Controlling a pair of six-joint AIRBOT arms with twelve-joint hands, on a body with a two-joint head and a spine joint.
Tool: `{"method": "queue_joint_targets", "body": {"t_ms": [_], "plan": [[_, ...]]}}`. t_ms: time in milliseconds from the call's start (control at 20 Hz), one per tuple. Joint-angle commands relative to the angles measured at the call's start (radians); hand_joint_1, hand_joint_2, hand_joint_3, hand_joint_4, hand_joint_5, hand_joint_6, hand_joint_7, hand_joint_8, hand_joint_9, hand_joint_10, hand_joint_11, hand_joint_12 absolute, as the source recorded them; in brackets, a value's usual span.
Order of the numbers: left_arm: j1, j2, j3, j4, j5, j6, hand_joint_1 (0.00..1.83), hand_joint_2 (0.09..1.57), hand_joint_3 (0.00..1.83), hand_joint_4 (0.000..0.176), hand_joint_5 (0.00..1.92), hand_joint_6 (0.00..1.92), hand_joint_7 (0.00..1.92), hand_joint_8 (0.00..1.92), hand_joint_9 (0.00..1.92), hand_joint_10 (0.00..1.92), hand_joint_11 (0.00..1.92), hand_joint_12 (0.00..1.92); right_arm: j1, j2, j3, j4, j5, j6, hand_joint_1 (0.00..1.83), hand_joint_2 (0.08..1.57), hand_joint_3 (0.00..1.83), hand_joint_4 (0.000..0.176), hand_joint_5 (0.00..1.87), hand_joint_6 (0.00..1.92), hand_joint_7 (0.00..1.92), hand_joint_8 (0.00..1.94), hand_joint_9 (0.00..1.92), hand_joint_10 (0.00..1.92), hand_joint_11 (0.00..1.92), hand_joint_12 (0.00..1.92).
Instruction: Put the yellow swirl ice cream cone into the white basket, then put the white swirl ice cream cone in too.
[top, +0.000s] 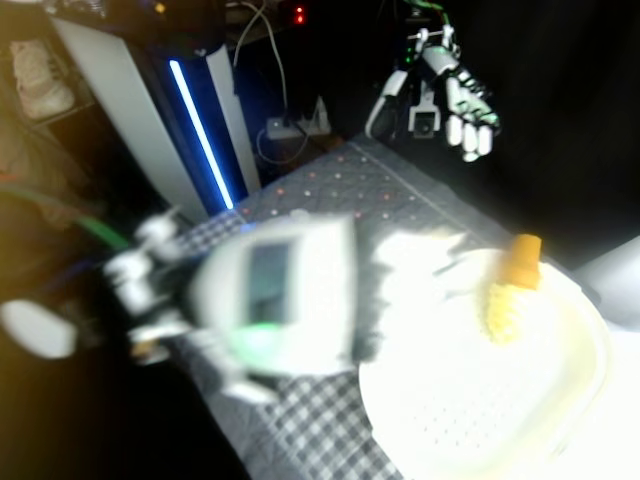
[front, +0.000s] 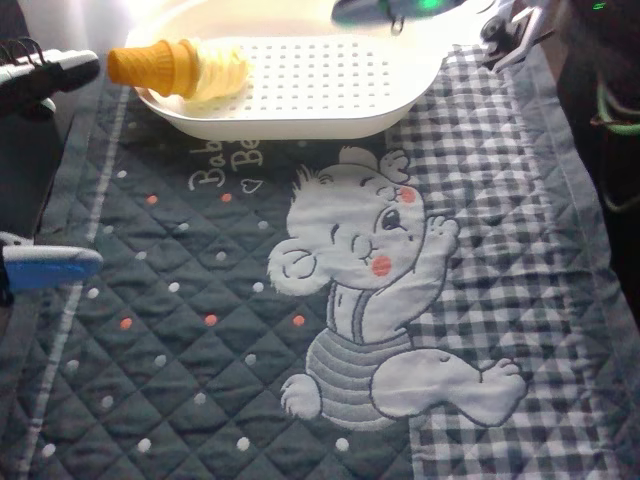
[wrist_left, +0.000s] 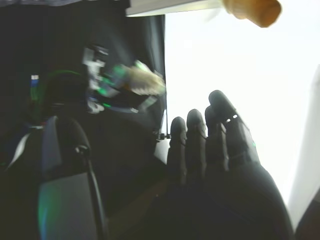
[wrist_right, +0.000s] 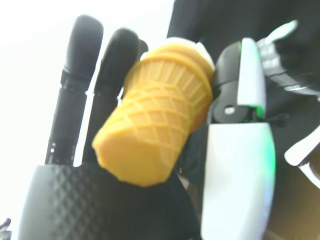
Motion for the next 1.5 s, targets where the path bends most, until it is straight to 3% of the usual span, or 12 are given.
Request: {"method": "queue_joint_targets", "body": {"t_ms": [0,50,100,150,200,250,300,700,950,1100,1150,1450], "plan": [[-0.017,-0.008,0.004,0.002,-0.11,-0.01,0.87,0.83,0.01,0.0,0.3,0.0,0.27,0.0,0.16,0.14,0.0,1.18,0.033,-0.023,0.03,0.02,-0.002,0.004,1.41,1.01,0.0,0.0,1.09,0.78,1.42,0.04,1.18,0.81,0.92,0.84],[-0.018,-0.011,0.007,0.003,-0.109,-0.012,0.86,0.82,0.01,0.0,0.31,0.01,0.27,0.0,0.16,0.14,0.0,1.17,0.05,-0.059,0.066,-0.005,-0.048,0.004,1.41,1.01,0.0,0.0,1.11,0.73,1.42,0.04,1.18,0.79,0.93,0.84],[-0.018,-0.013,0.008,0.003,-0.108,-0.015,0.85,0.82,0.01,0.0,0.32,0.01,0.28,0.0,0.17,0.12,0.0,1.19,0.057,-0.08,0.087,-0.016,-0.069,0.004,1.3,1.03,0.01,0.0,1.09,0.68,1.24,0.61,1.13,0.34,0.8,0.92],[-0.019,-0.015,0.01,0.004,-0.107,-0.018,0.88,0.82,0.01,0.0,0.32,0.01,0.27,0.0,0.16,0.11,0.0,1.19,0.065,-0.099,0.104,-0.026,-0.093,0.004,1.11,0.93,0.0,0.002,0.74,0.2,0.74,0.24,0.85,0.12,0.49,1.02],[-0.02,-0.016,0.011,0.005,-0.105,-0.019,0.88,0.83,0.01,0.0,0.32,0.01,0.27,0.0,0.16,0.11,0.0,1.19,0.068,-0.11,0.114,-0.033,-0.106,0.004,0.94,0.88,0.0,0.097,0.5,0.04,0.51,0.06,0.62,0.02,0.27,1.03],[-0.023,-0.018,0.013,0.006,-0.103,-0.021,0.88,0.83,0.01,0.0,0.33,0.01,0.27,0.0,0.17,0.09,0.0,1.17,0.073,-0.122,0.124,-0.045,-0.124,0.004,0.77,0.77,0.02,0.16,0.24,0.01,0.42,0.02,0.49,0.52,0.31,1.54],[-0.026,-0.02,0.015,0.008,-0.101,-0.022,0.89,0.83,0.01,0.0,0.32,0.0,0.26,0.0,0.17,0.09,0.0,1.17,0.075,-0.131,0.133,-0.054,-0.136,0.004,0.7,0.75,0.0,0.173,0.09,0.0,0.24,0.0,0.34,0.48,0.2,1.6],[-0.047,-0.039,0.032,0.02,-0.089,-0.031,0.89,0.84,0.01,0.0,0.3,0.0,0.24,0.0,0.19,0.06,0.0,1.23,0.077,-0.174,0.174,-0.165,-0.251,0.004,0.65,0.79,0.0,0.176,0.0,0.0,0.0,0.0,0.0,0.0,0.0,0.05],[-0.027,-0.038,0.029,0.008,-0.106,-0.036,0.82,0.85,0.02,0.0,0.22,0.0,0.17,0.0,0.15,0.03,0.0,1.13,0.077,-0.165,0.165,-0.146,-0.225,0.004,0.71,0.82,0.01,0.176,0.0,0.0,0.0,0.0,0.0,0.0,0.0,0.0],[0.0,-0.016,0.011,-0.015,-0.179,-0.036,0.93,0.82,0.0,0.0,0.23,0.01,0.19,0.01,0.15,0.01,0.0,0.96,0.075,0.068,-0.082,0.029,0.08,0.004,0.76,0.81,0.0,0.176,0.0,0.0,0.0,0.0,0.0,0.0,0.0,0.0],[0.003,-0.01,0.008,-0.016,-0.19,-0.036,0.91,0.81,0.0,0.04,0.2,0.0,0.17,0.0,0.14,0.0,0.0,0.9,0.073,0.096,-0.112,0.042,0.12,0.004,0.79,0.8,0.0,0.176,0.0,0.0,0.0,0.0,0.0,0.0,0.0,0.0],[0.044,0.025,-0.03,-0.023,-0.355,-0.036,0.62,0.89,0.02,0.073,0.08,0.0,0.15,0.0,0.24,0.01,0.0,1.3,-0.32,0.404,-0.46,0.384,0.665,-0.093,0.68,0.73,0.02,0.176,0.0,0.0,0.0,0.0,0.0,0.0,0.0,0.0]]}}
